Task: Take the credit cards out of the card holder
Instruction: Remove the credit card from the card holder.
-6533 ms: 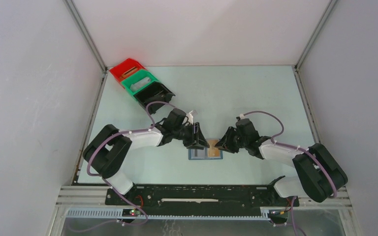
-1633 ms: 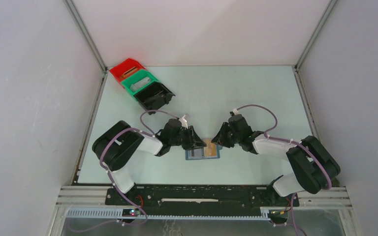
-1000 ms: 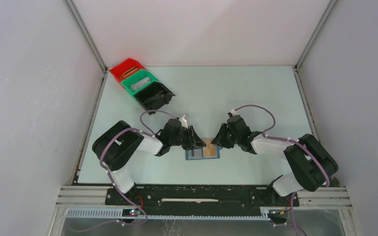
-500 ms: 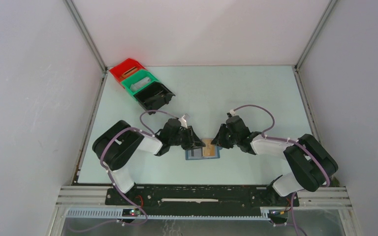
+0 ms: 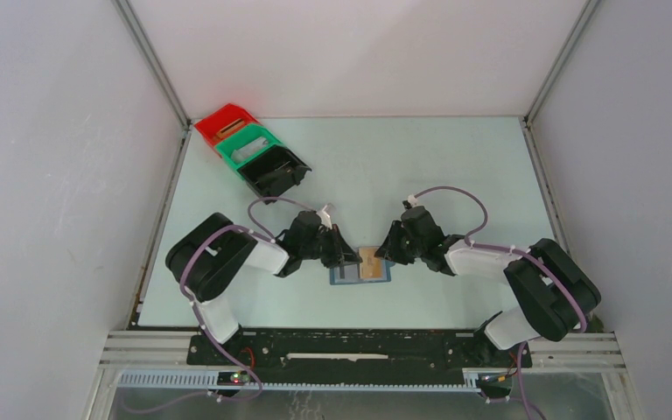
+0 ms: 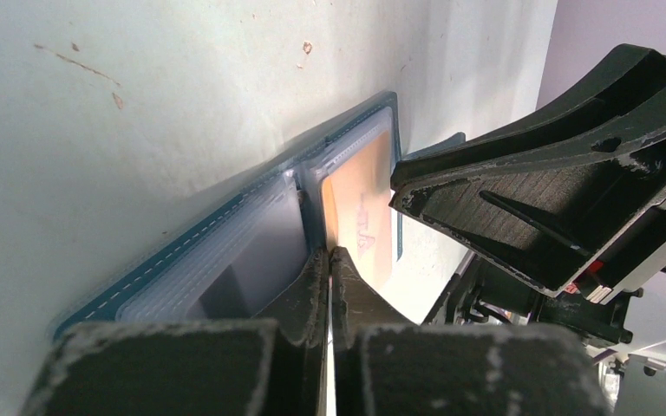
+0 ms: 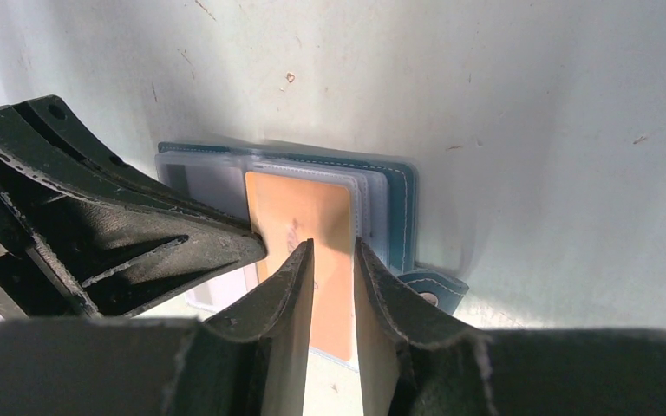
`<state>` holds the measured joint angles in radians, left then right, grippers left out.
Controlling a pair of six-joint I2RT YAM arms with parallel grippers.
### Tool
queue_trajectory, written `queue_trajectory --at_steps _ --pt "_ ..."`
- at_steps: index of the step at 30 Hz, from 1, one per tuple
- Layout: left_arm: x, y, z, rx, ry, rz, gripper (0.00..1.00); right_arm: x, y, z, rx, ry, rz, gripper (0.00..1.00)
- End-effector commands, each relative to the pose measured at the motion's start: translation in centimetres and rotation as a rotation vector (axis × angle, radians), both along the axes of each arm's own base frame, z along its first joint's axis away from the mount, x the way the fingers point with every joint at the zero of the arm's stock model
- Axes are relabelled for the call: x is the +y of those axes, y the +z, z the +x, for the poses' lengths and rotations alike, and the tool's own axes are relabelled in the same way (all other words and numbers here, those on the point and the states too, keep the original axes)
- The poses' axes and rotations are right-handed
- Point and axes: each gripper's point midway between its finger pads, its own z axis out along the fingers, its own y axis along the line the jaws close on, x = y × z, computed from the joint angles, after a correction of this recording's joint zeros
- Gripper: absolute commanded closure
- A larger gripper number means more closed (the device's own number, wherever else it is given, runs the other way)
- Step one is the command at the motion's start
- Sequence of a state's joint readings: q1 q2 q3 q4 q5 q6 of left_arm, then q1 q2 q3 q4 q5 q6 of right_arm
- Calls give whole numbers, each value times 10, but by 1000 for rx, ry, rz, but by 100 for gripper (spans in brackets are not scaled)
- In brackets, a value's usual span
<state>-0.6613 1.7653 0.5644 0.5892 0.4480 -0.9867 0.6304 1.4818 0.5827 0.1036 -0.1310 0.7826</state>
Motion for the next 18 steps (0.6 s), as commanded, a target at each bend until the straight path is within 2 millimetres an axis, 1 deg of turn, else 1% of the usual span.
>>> queue_trajectory --at_steps 1,9,18 --pt "2 0 -2 -16 -7 -6 100 20 4 -7 12 58 40 69" --pt "23 5 1 -31 16 14 100 14 -11 -7 58 23 8 69" --pt "39 10 -4 -39 8 38 100 3 -16 -4 77 -19 2 69"
